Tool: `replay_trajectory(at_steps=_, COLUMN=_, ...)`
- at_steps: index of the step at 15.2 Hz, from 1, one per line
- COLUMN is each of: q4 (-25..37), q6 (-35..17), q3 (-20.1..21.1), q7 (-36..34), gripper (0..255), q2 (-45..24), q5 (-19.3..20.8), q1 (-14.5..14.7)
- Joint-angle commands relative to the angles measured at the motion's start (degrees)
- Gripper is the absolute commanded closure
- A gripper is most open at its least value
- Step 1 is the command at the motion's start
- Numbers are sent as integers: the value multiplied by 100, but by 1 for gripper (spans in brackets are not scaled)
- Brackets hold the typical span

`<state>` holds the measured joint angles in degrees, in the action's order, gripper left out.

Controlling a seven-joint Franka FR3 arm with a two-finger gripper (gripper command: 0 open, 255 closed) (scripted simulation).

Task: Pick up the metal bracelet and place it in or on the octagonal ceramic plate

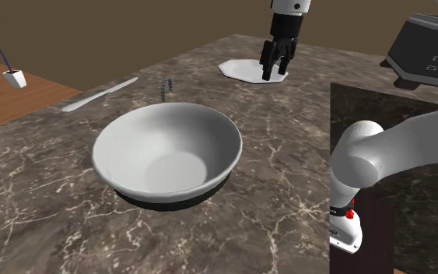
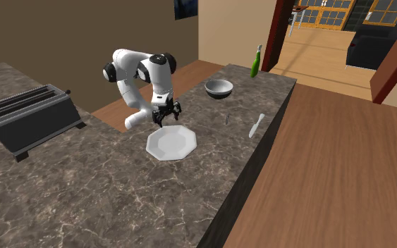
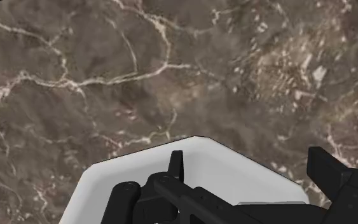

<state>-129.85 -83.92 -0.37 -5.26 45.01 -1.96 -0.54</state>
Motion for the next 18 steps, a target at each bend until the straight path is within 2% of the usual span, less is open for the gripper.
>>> replay_trajectory(at_steps=1, q4=0, q6=0, q3=0, q7=0, gripper=0, q2=0, q5=0, q1=0)
replay_trajectory(at_steps=10, q4=1170, q6=-345, q3=394, q7=-45, gripper=0, q2=-1566, q5=-682, q1=481)
replay_trajectory(at_steps=18, q4=2593, q6=-369, q3=737, q7=-84, gripper=0, q2=-2993, q5=-1120, q1=841)
